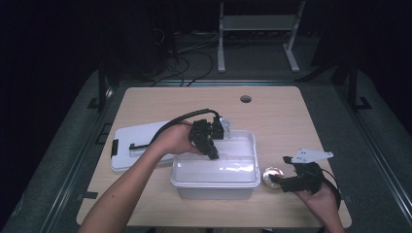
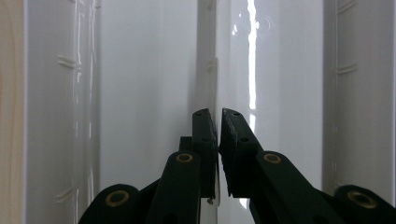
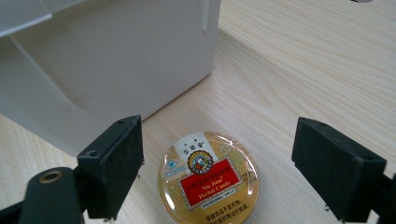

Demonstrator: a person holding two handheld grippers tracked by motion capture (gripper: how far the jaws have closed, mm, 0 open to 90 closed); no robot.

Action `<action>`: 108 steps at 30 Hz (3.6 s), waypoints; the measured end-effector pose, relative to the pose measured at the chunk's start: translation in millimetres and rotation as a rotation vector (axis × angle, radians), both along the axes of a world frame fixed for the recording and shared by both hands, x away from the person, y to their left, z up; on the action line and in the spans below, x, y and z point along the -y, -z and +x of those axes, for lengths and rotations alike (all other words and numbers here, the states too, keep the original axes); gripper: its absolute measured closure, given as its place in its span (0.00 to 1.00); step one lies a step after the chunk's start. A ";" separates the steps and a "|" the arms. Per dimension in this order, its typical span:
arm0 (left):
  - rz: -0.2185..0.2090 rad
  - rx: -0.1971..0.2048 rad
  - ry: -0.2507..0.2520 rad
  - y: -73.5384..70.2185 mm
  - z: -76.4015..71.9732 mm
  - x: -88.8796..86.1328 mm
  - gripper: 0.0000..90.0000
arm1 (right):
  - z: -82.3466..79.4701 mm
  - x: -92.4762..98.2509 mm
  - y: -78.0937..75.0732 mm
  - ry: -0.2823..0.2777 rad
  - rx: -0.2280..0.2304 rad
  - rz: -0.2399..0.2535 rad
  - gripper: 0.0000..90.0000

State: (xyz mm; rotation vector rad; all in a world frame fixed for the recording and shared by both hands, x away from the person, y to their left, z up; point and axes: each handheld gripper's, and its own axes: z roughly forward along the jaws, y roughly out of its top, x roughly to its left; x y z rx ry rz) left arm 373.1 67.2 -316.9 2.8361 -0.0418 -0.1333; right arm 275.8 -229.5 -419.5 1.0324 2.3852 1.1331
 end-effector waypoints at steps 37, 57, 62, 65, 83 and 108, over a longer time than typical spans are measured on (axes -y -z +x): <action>-0.063 -0.002 -0.036 -19.2 -2.9 -9.3 0.99 | 0.6 2.6 -0.4 0.005 0.004 0.002 0.18; -0.148 0.121 -0.134 -88.7 -34.9 -123.9 0.99 | -0.5 3.2 -1.4 0.018 0.008 -0.002 0.18; -0.149 0.124 -0.180 -88.6 -42.2 -156.9 0.99 | -0.3 3.6 -1.5 0.024 0.009 0.000 0.18; -0.140 0.127 -0.202 -86.0 -46.4 -176.8 0.99 | -0.5 3.4 -1.5 0.023 0.011 -0.003 0.18; -0.133 0.120 -0.330 -55.6 -64.2 -272.3 0.99 | -1.3 5.4 -1.5 0.040 0.011 -0.001 0.18; -0.008 0.008 -0.229 59.6 -70.2 -252.3 0.99 | -1.7 6.2 -1.0 0.042 0.011 -0.011 0.18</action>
